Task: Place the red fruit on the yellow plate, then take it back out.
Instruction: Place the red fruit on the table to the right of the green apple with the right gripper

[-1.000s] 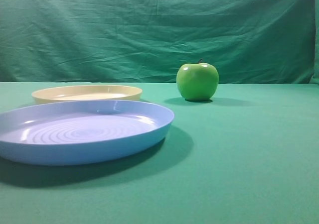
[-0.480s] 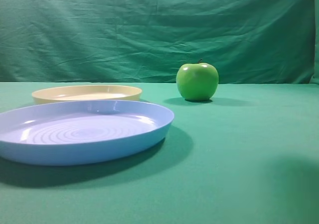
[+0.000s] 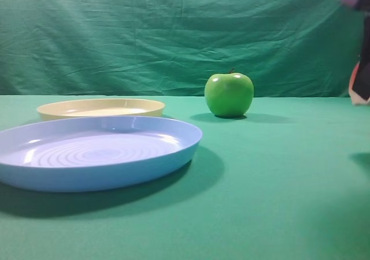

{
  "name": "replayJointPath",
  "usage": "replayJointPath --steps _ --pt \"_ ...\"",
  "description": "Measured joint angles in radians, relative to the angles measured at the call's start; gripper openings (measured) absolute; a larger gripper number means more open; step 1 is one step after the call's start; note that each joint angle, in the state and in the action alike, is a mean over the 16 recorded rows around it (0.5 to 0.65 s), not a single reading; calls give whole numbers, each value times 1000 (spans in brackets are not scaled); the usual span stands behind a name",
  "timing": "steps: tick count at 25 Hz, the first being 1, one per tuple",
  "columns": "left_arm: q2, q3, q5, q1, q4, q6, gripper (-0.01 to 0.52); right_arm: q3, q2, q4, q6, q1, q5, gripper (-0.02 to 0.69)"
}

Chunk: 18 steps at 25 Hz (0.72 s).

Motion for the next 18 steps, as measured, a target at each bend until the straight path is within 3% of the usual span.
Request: replayJointPath --steps 8,11,15,18 --pt "0 0 0 0 0 0 0 -28 24 2 -8 0 19 536" --pt "0 0 0 0 0 0 0 -69 19 2 -8 0 72 585" --pt "0 0 0 0 0 0 0 -153 0 -1 -2 0 184 563" --pt "0 0 0 0 0 0 0 -228 -27 -9 14 0 289 475"
